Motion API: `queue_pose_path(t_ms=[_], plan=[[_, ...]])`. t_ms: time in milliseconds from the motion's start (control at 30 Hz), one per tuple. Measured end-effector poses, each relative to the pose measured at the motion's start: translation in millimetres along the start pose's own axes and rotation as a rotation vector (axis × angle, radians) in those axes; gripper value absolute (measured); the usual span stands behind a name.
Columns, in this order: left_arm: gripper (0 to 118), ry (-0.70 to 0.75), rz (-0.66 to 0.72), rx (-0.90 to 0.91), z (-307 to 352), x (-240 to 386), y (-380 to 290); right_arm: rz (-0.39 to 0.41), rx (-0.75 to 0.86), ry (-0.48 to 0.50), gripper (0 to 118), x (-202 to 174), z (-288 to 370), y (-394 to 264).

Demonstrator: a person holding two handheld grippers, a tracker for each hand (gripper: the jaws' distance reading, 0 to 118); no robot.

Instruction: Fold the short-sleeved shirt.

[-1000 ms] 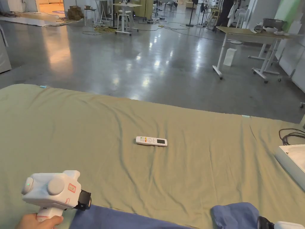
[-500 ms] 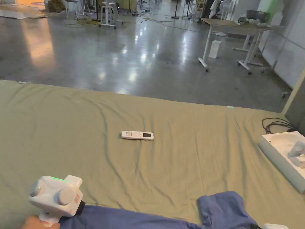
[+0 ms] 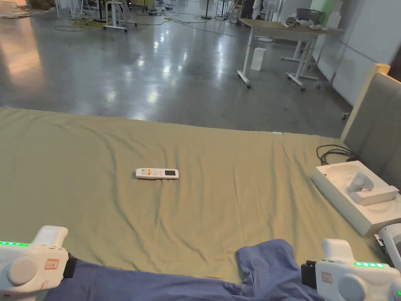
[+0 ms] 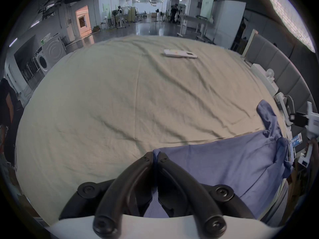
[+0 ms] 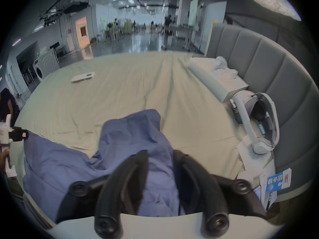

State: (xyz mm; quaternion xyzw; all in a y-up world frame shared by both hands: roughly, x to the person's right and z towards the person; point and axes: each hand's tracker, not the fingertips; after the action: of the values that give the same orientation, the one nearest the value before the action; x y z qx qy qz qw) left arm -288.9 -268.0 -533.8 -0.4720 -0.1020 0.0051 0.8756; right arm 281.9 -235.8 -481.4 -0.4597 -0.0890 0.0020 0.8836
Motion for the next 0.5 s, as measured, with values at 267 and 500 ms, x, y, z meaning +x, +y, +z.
queue_pose_path(t_ms=[267, 500], plan=[[5, -0.005, 0.049, 0.037, 18.4, 4.0, -11.2, 0.019, -0.238, 0.027, 70, 1.5, -81.8, 22.1], [5, 0.002, 0.072, 0.028, 20.9, 7.6, -15.3, 0.02, -0.248, 0.044, 56, -9.2, -92.7, 14.5]])
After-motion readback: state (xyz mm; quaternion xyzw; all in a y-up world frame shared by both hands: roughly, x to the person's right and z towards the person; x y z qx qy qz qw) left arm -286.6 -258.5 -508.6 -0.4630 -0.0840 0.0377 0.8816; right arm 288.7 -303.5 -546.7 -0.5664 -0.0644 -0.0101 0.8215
